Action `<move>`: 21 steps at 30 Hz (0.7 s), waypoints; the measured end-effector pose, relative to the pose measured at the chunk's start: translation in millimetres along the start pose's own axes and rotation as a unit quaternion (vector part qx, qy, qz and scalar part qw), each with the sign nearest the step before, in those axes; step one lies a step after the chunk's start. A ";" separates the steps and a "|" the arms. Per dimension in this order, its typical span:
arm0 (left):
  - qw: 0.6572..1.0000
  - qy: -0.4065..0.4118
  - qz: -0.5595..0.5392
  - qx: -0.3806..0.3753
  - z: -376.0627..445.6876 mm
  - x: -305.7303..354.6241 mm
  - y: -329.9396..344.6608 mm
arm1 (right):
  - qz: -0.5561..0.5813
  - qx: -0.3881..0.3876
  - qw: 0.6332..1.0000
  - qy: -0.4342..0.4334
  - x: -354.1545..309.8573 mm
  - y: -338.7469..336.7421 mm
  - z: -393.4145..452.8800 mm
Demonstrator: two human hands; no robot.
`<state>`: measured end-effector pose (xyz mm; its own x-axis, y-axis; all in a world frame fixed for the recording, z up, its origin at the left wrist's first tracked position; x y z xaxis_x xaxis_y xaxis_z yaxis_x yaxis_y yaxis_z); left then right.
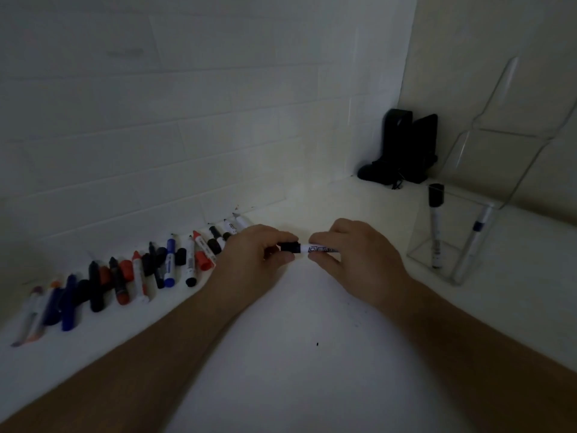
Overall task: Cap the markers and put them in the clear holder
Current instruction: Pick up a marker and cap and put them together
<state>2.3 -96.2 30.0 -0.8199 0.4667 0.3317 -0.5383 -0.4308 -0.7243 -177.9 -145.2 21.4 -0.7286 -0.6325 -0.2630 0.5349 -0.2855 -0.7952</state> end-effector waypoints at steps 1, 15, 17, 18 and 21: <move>1.000 -0.006 -0.006 -0.008 -0.3 0.3 1.0 | -0.009 0.002 1.000 -0.004 -1.3 -0.3 -0.1; 0.978 -0.058 -0.112 -0.169 -4.1 -6.0 7.1 | 0.007 -0.049 0.999 -0.013 -1.6 2.2 -0.9; 0.975 -0.053 -0.117 -0.179 -3.7 -5.4 7.1 | 0.010 -0.049 0.999 -0.016 -1.7 3.2 -1.8; 0.976 -0.052 -0.115 -0.180 -3.4 -5.5 7.1 | 0.009 -0.045 0.999 -0.016 -2.6 4.1 -2.4; 0.976 -0.052 -0.113 -0.181 -3.3 -7.3 7.6 | 0.026 -0.061 0.998 0.008 -2.1 8.7 -3.1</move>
<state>4.8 -100.4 20.1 -0.7140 0.4291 0.5533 -0.6187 -0.0167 -0.7855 -173.1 -144.1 13.3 -0.7087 -0.6319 -0.3137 0.5164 -0.1618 -0.8409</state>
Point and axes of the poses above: each hand's wrist, its own z-axis towards the middle knuckle, its own y-axis out of the palm, x = y × z, the point moved 5 cm from there along z, towards the middle knuckle, and after that the axes turned 9 degrees about y, right-handed, at the moved point
